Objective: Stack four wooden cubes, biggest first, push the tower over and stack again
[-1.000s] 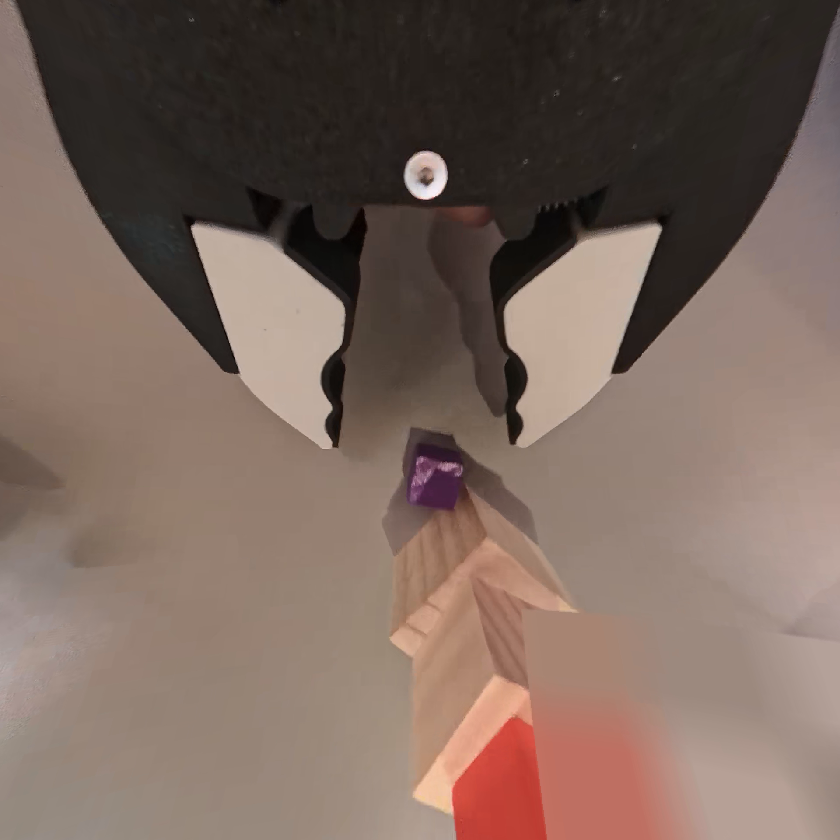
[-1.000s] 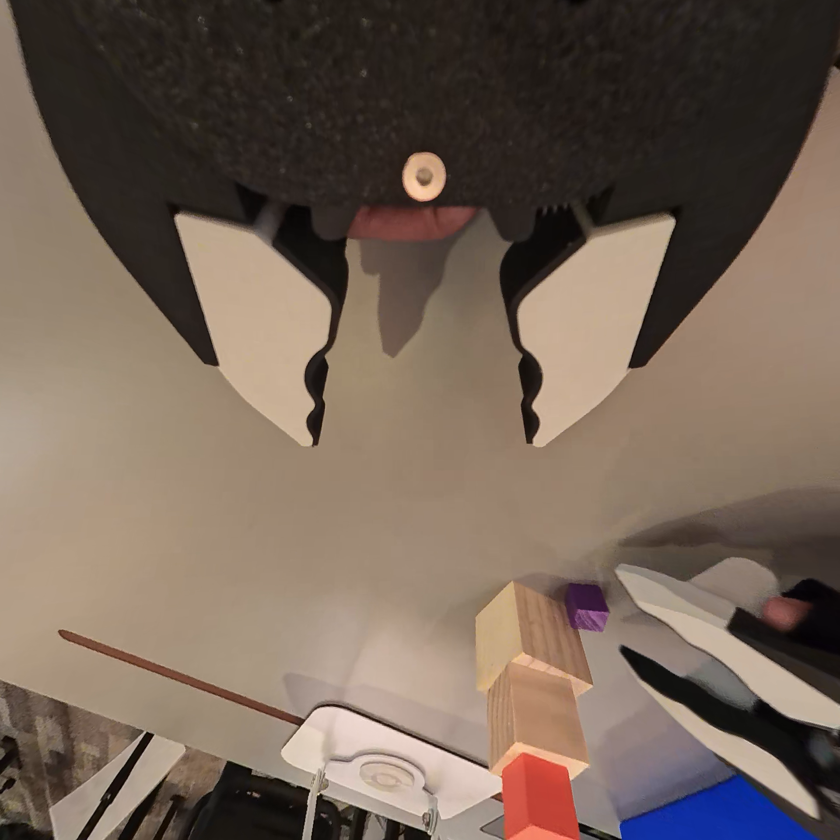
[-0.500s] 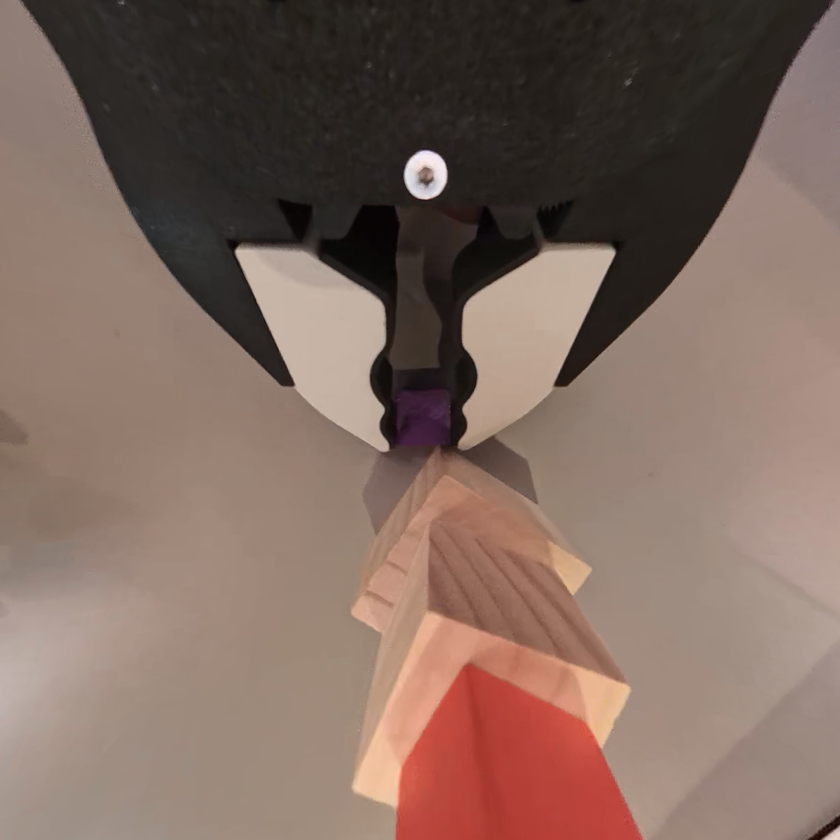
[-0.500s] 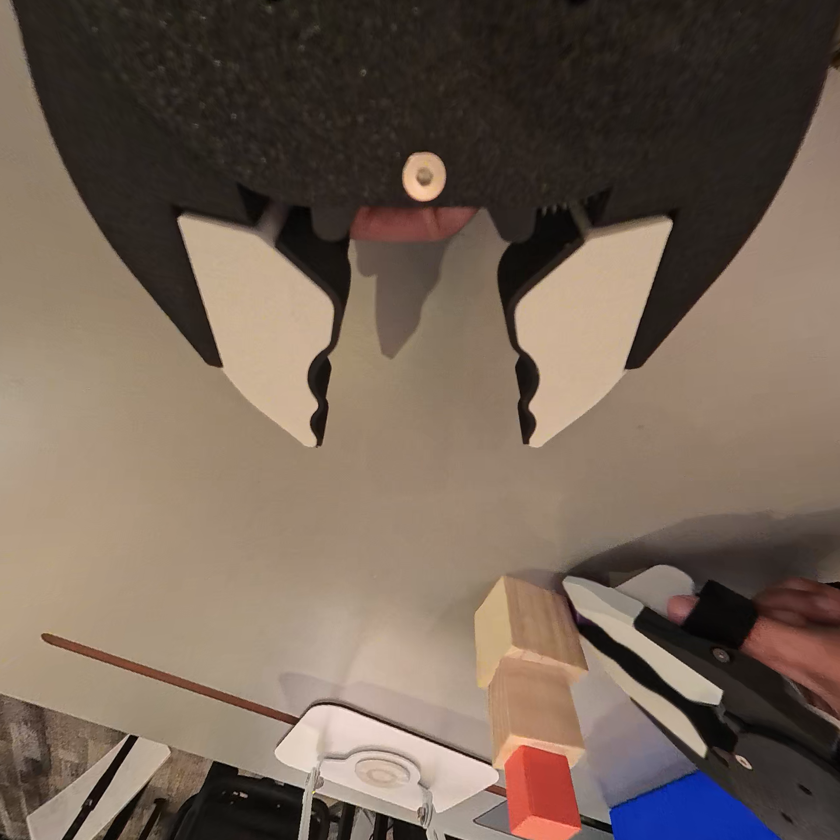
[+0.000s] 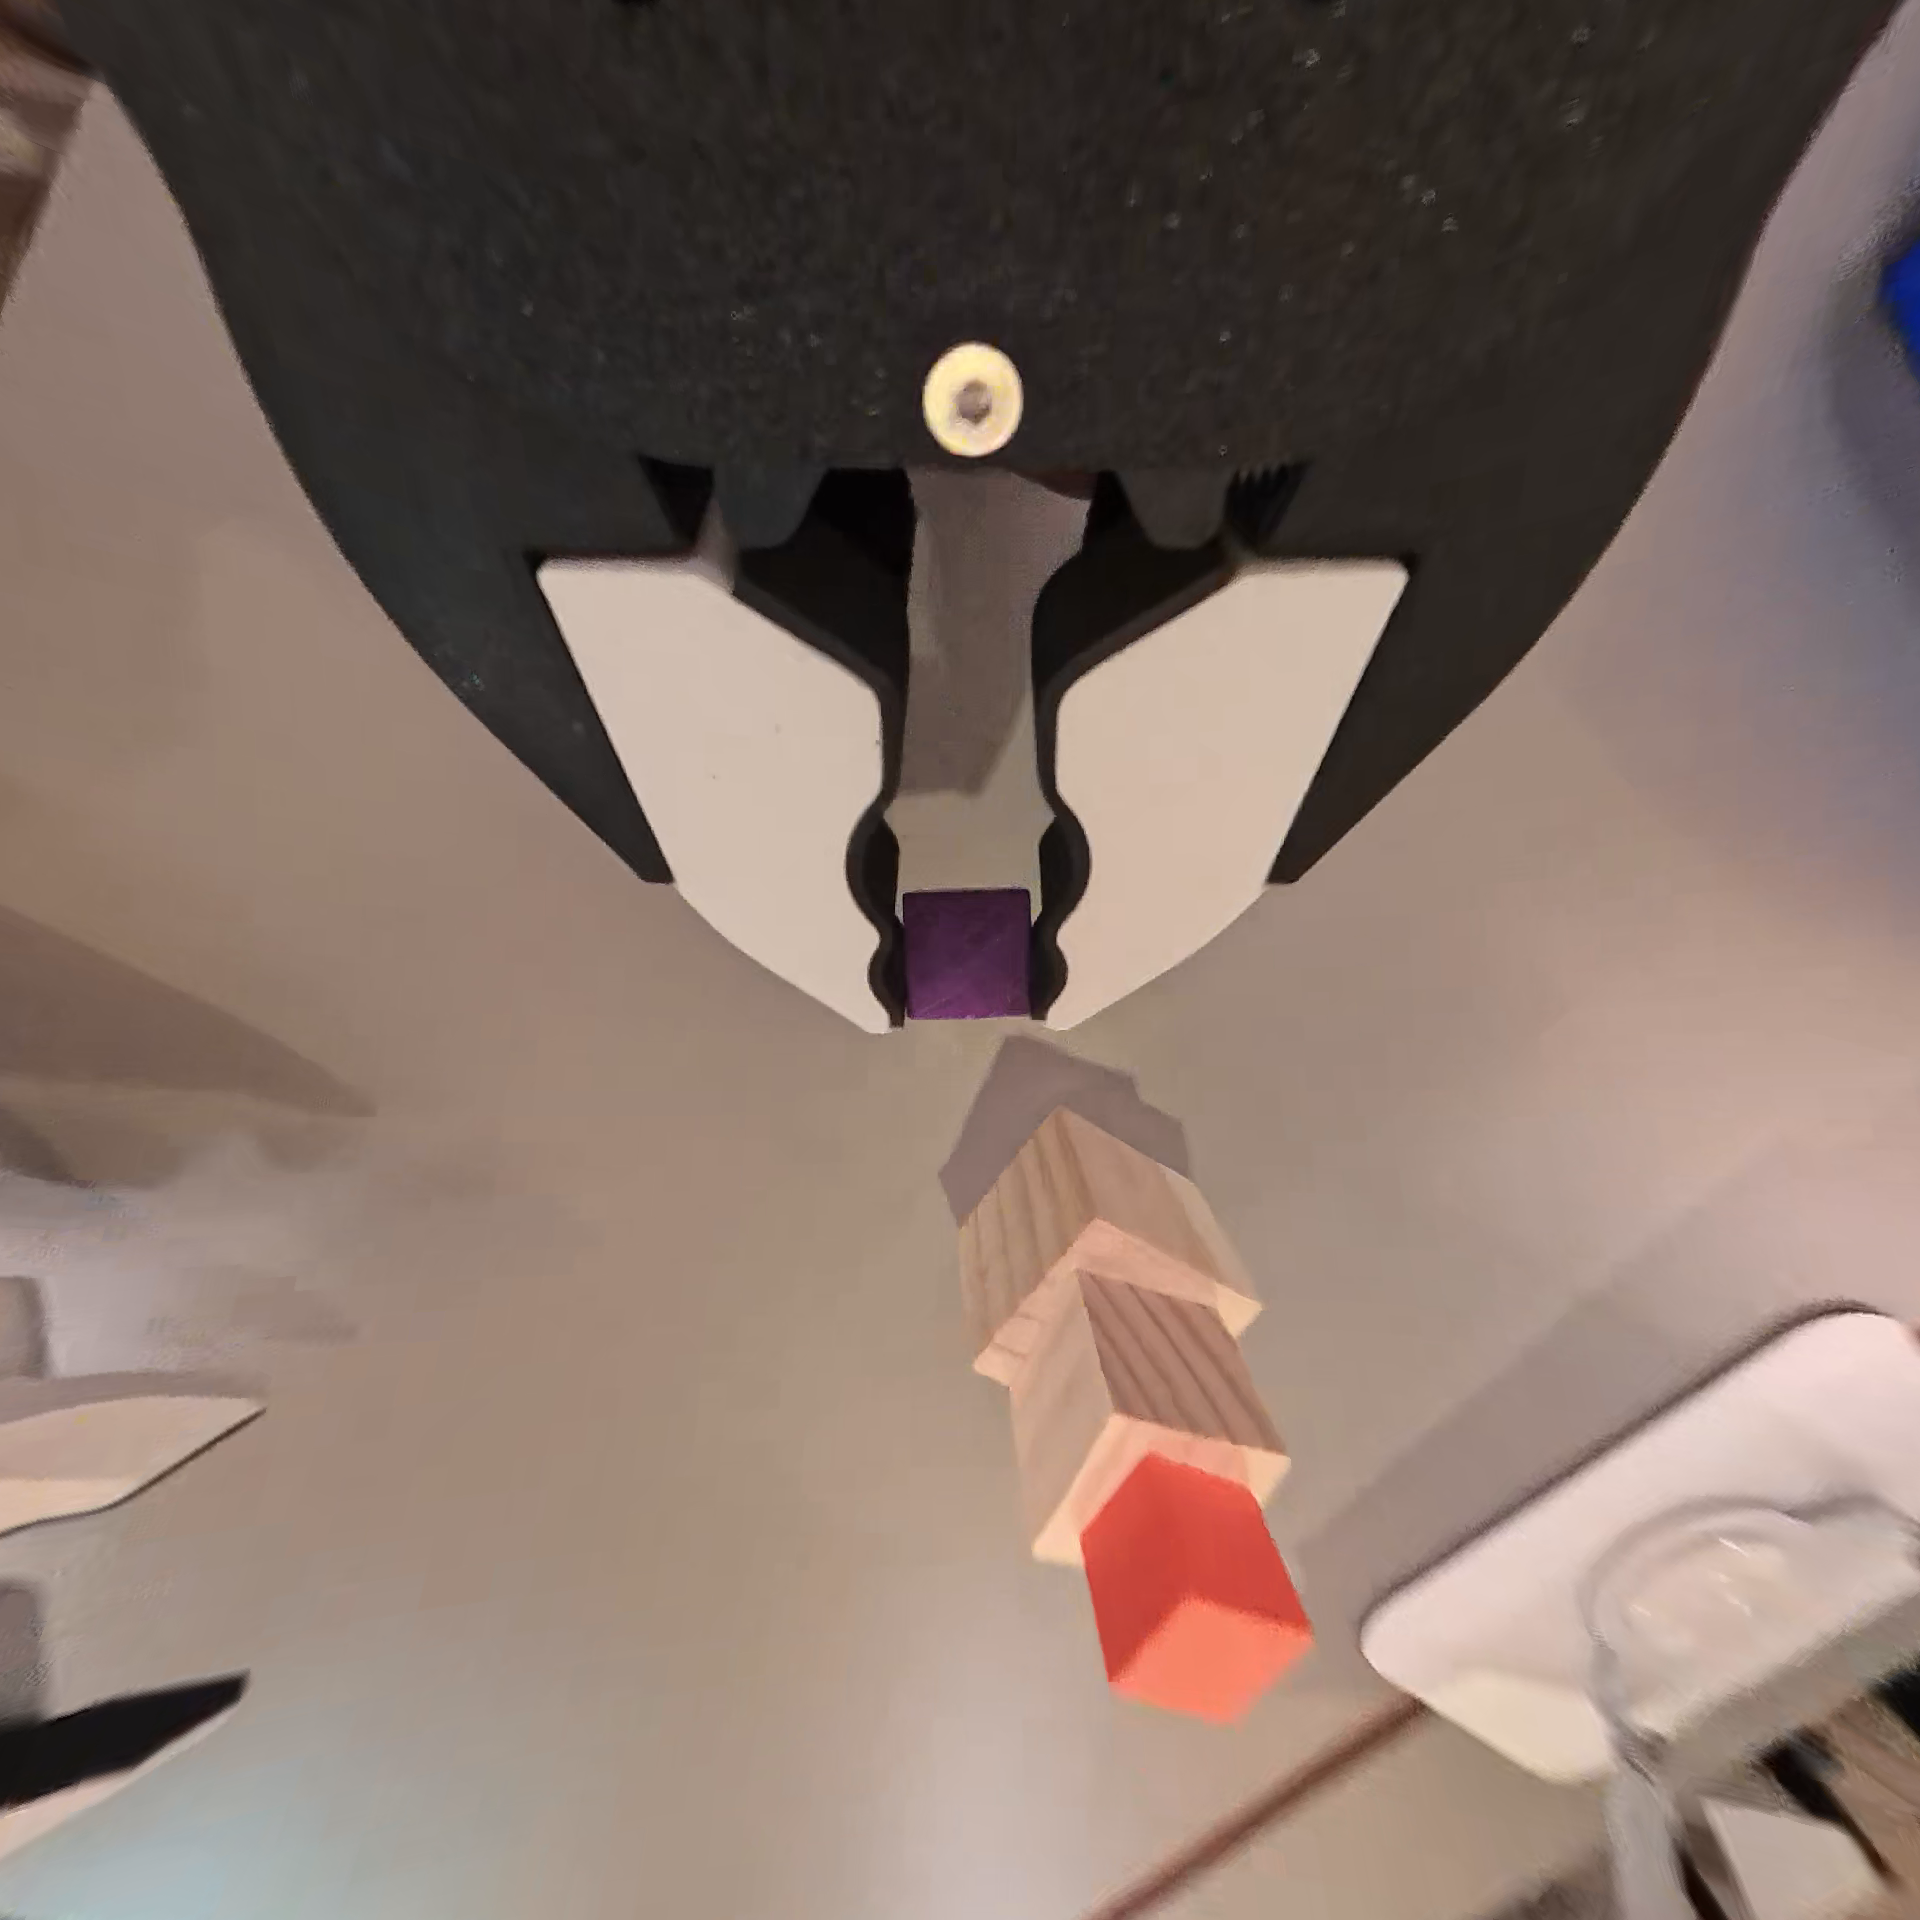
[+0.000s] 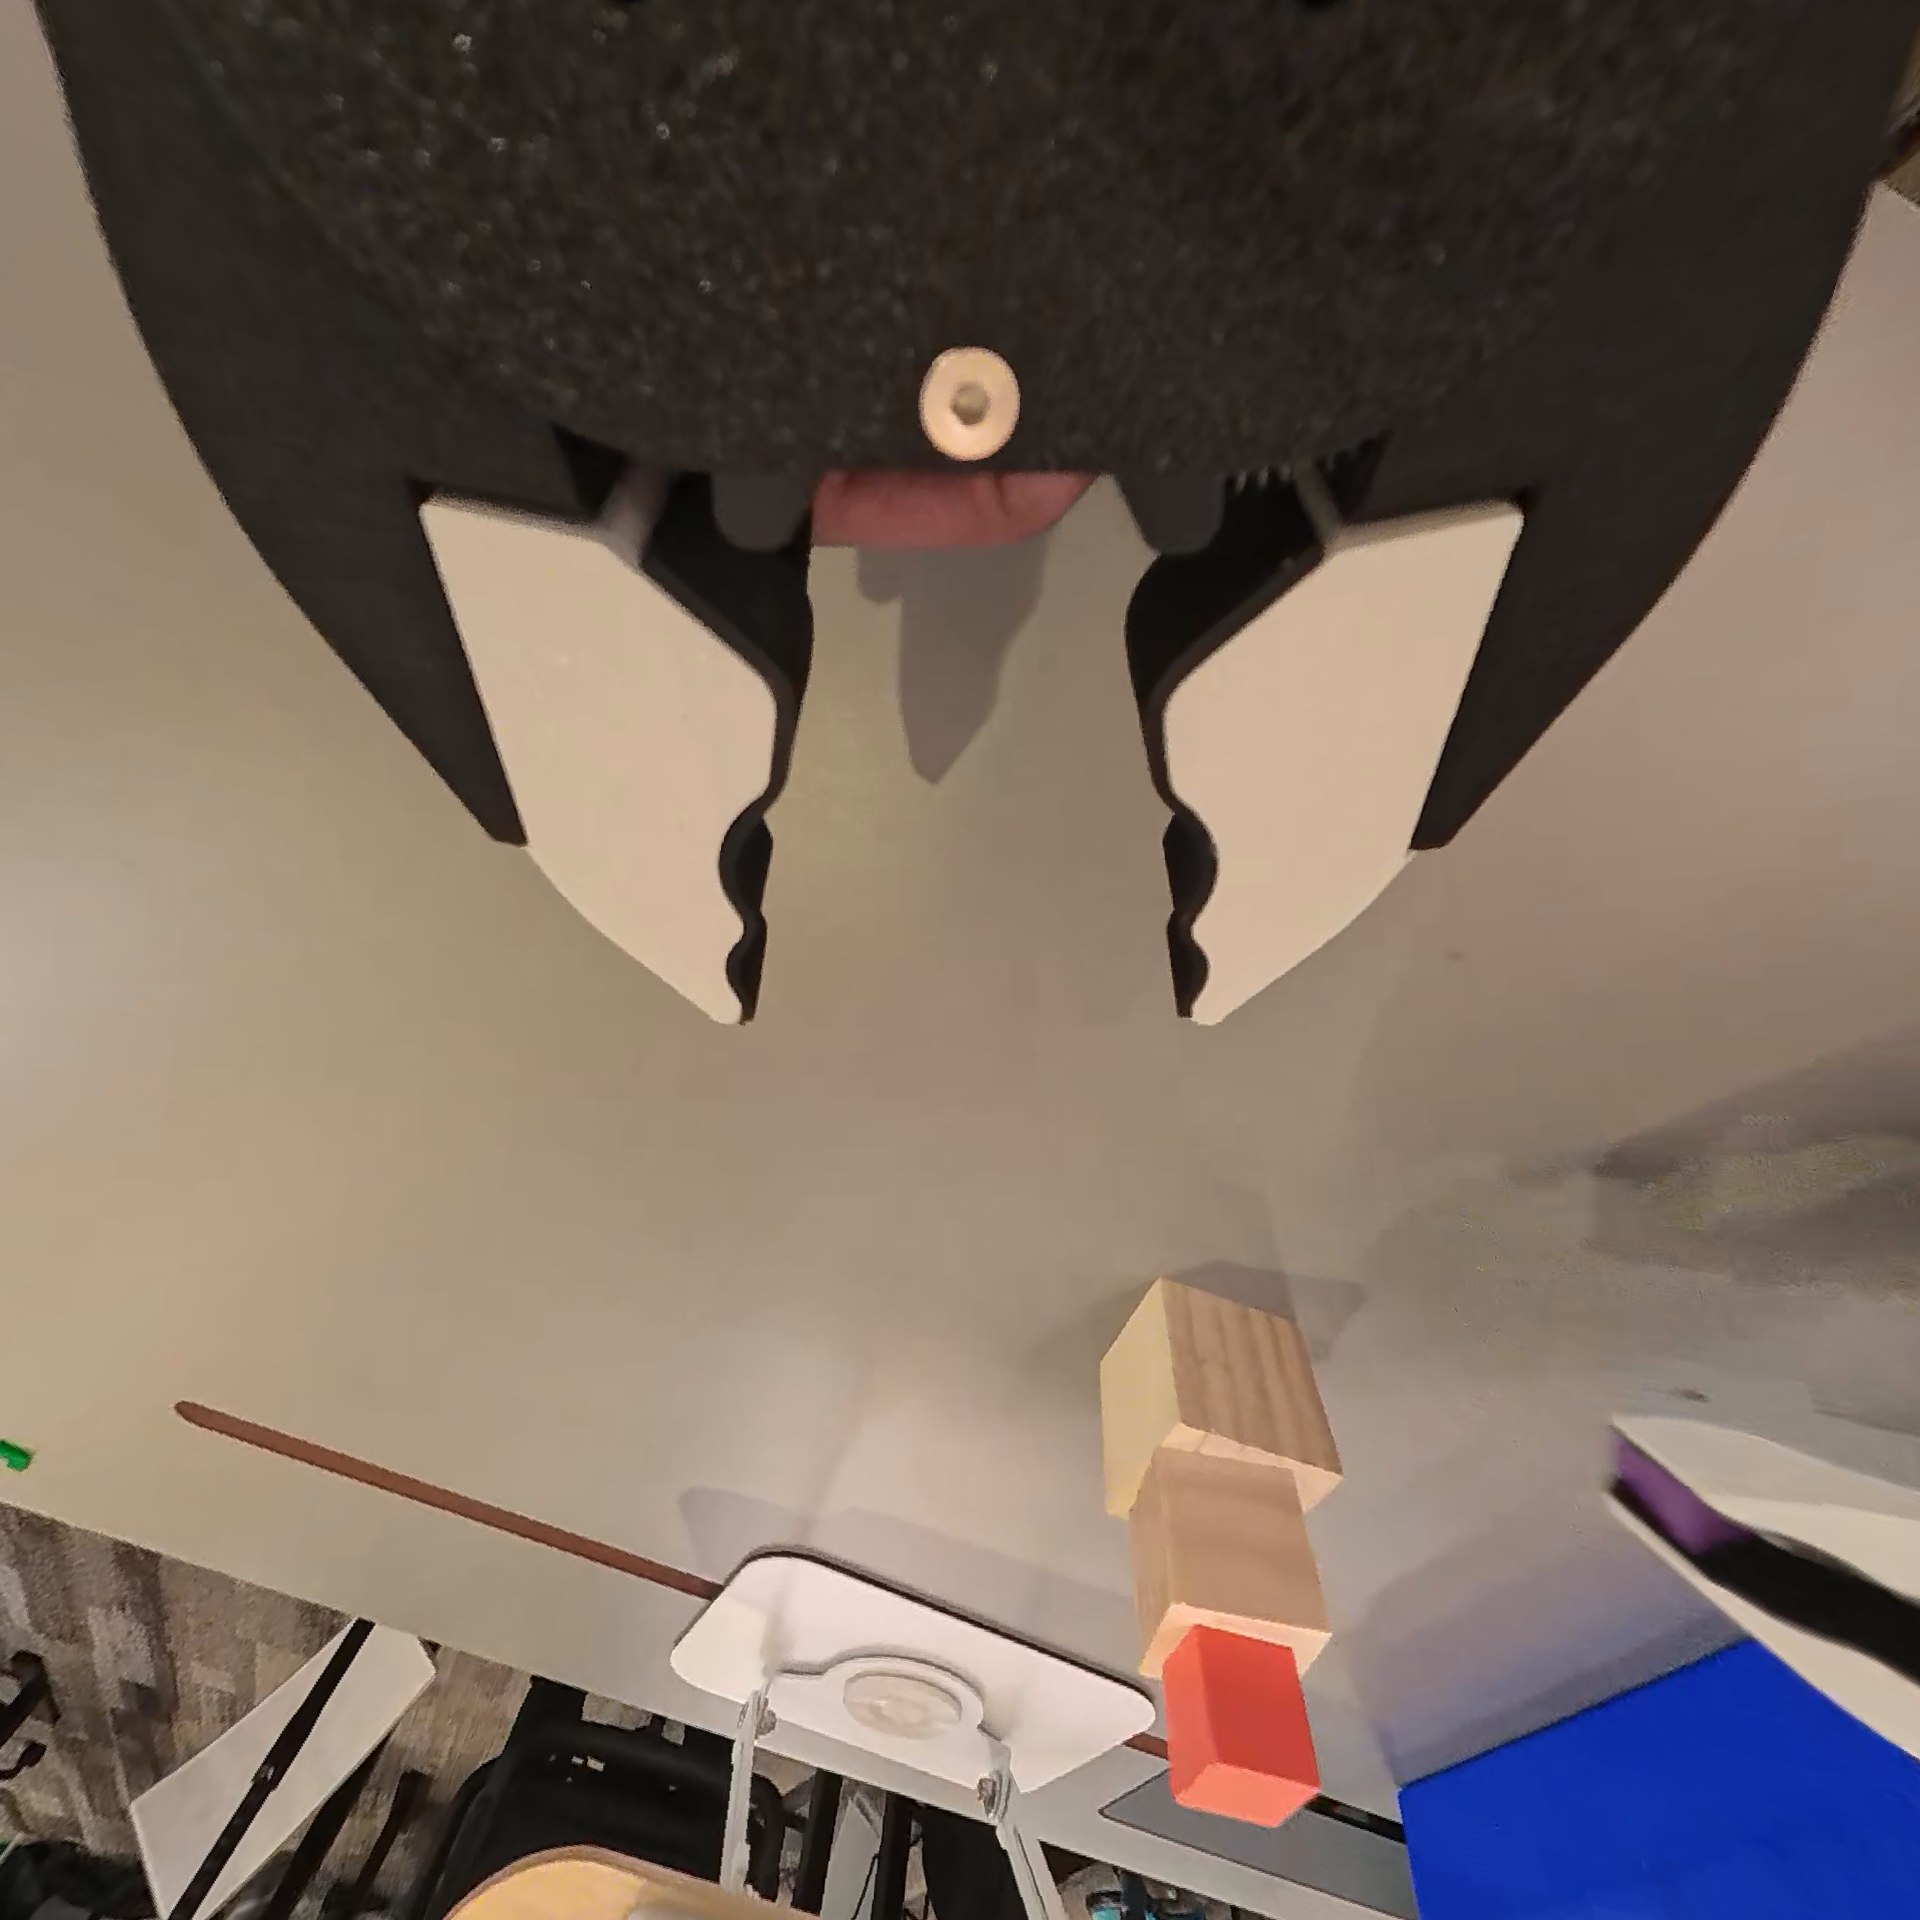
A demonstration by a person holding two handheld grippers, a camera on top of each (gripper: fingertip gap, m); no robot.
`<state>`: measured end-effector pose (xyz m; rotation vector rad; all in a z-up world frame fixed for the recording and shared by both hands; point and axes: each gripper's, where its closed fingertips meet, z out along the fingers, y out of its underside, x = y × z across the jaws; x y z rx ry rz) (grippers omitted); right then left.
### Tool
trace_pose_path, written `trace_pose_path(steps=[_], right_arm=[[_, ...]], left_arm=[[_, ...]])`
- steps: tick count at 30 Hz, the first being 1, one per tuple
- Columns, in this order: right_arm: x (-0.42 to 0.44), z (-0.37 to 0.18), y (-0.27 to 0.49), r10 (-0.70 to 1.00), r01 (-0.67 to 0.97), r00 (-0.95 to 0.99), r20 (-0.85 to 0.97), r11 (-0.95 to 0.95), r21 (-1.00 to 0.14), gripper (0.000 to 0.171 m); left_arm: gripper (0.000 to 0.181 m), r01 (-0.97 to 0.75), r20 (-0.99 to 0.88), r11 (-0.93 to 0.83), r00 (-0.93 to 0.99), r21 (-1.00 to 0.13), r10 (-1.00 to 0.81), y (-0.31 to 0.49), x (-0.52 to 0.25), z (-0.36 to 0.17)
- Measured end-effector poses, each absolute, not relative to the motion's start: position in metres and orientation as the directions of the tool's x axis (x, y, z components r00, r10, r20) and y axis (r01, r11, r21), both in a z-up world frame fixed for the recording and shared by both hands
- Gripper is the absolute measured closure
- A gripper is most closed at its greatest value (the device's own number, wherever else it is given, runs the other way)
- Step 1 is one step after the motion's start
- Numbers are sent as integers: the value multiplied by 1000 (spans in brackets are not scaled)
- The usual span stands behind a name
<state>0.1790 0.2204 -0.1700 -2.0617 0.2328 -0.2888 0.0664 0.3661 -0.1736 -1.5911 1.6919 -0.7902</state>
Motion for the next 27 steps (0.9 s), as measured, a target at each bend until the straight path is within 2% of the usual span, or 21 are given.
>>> trace_pose_path(steps=[6, 13, 20, 27], right_arm=[[177, -175, 220, -284, -34, 951, 125, -496, -868, 97], [173, -175, 218, -288, -32, 948, 132, -502, -864, 97], [174, -175, 217, -281, -29, 951, 131, -501, -865, 99], [174, -173, 218, -274, -26, 953, 126, -492, -870, 100]], left_arm=[[159, -482, -76, 11, 117, -876, -990, 357, 19, -153], [159, -475, -72, 11, 109, -880, -991, 355, 18, -147], [159, -494, -166, 228, -167, -839, -972, 369, 77, -99], [159, -515, -105, 397, -505, -760, -857, 377, 139, -80]])
